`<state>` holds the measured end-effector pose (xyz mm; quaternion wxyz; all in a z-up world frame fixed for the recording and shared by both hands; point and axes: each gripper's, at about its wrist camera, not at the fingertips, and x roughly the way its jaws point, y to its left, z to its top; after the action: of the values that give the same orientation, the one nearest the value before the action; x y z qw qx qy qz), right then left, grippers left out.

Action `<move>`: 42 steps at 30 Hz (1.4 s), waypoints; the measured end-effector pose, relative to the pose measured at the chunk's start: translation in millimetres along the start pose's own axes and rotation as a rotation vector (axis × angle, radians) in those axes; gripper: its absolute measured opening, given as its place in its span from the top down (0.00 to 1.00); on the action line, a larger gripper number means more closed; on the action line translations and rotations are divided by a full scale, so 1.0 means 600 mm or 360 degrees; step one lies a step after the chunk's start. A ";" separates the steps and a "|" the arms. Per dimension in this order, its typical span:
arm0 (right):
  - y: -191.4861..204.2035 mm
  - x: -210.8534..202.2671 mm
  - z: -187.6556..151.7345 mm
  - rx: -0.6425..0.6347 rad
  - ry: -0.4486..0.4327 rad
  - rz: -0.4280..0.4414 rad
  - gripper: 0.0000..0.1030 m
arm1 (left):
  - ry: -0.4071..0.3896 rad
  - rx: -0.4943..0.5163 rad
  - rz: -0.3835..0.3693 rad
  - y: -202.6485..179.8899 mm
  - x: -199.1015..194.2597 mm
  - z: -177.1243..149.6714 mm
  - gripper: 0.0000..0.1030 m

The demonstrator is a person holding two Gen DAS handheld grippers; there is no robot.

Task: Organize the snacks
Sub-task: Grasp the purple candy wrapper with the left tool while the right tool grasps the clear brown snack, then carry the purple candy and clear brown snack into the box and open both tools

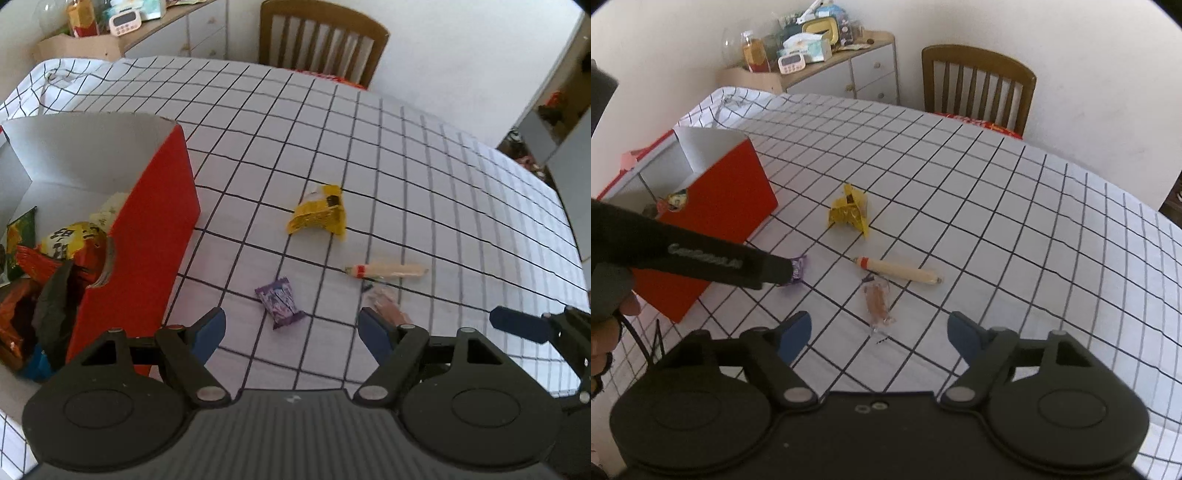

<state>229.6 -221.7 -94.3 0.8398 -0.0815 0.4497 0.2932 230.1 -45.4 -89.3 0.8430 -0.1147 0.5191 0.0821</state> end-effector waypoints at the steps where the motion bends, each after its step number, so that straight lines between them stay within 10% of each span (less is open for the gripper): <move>1: -0.002 0.006 0.001 0.0002 0.0006 0.0003 0.27 | 0.0010 -0.0018 0.0008 0.000 0.009 0.004 0.24; 25: 0.011 0.110 0.017 -0.0040 0.0144 0.0009 0.84 | 0.0079 -0.0047 0.0112 0.012 0.104 0.016 0.74; 42: 0.025 0.014 -0.001 0.0174 0.0017 0.0083 0.87 | 0.0022 -0.0026 -0.0019 0.032 0.011 -0.013 0.79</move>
<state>224.4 -206.3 -99.2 0.8326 -0.0253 0.4715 0.2896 221.5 -28.9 -100.6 0.8388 -0.1252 0.5237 0.0806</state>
